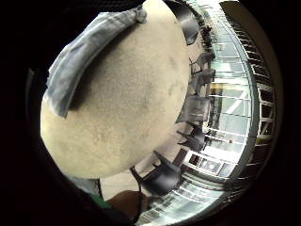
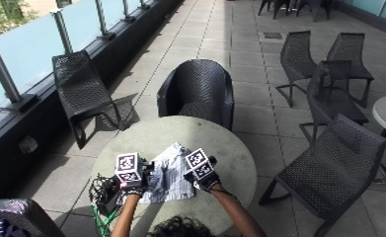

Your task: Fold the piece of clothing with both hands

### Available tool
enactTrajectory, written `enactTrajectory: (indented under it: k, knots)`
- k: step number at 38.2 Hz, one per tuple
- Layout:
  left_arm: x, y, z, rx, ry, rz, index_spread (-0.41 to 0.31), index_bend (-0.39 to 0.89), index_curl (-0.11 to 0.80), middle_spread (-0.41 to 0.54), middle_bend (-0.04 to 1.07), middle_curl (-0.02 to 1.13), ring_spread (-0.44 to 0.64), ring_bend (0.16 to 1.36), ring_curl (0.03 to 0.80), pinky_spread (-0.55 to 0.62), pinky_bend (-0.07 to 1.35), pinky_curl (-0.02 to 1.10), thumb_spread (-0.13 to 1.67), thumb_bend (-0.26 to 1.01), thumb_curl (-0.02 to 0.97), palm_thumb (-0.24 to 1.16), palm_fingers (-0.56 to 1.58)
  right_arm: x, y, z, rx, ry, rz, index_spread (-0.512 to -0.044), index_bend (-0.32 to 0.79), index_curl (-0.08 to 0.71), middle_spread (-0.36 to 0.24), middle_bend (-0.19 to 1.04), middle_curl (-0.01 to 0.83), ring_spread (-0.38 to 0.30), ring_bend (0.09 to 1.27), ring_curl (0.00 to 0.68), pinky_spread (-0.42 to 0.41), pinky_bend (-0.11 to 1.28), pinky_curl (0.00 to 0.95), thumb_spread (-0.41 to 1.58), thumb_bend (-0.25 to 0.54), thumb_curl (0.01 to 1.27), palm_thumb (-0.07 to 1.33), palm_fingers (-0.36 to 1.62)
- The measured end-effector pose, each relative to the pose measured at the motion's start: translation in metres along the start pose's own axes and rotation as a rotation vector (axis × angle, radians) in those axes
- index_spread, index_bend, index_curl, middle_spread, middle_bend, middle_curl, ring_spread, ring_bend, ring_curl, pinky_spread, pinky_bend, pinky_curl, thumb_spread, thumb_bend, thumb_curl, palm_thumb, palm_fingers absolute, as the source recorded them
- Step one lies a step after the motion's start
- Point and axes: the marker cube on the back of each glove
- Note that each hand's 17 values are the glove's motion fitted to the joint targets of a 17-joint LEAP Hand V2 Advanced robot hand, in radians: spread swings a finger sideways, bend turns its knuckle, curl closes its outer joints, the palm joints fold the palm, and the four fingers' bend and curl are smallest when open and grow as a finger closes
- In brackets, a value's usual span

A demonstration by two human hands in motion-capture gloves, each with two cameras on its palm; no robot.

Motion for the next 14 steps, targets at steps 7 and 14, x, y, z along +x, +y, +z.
enactTrajectory:
  k: [7,14]
  knots:
    - [0.021,0.009,0.004,-0.005,-0.053,0.063,-0.104,0.13,0.338,-0.068,0.18,0.34,0.11,0.56,0.334,0.3,0.48,0.37,1.5,0.05,0.322,0.63,0.43,0.095,0.036,0.019,0.102,0.011,0.271,-0.367,0.22,0.362,-0.12,0.26,0.438,0.029,0.31,0.306,0.171,0.47,0.348,1.24,0.001,0.26,0.37,0.22]
    - [0.046,0.006,0.008,-0.002,-0.051,0.1,-0.103,0.14,0.332,-0.068,0.17,0.34,0.12,0.56,0.333,0.31,0.49,0.37,1.49,0.04,0.324,0.62,0.42,0.153,0.077,0.018,0.146,-0.135,0.458,-0.382,0.18,0.365,-0.123,0.23,0.417,0.061,0.26,0.282,0.217,0.42,0.323,1.51,0.068,0.24,0.43,0.22]
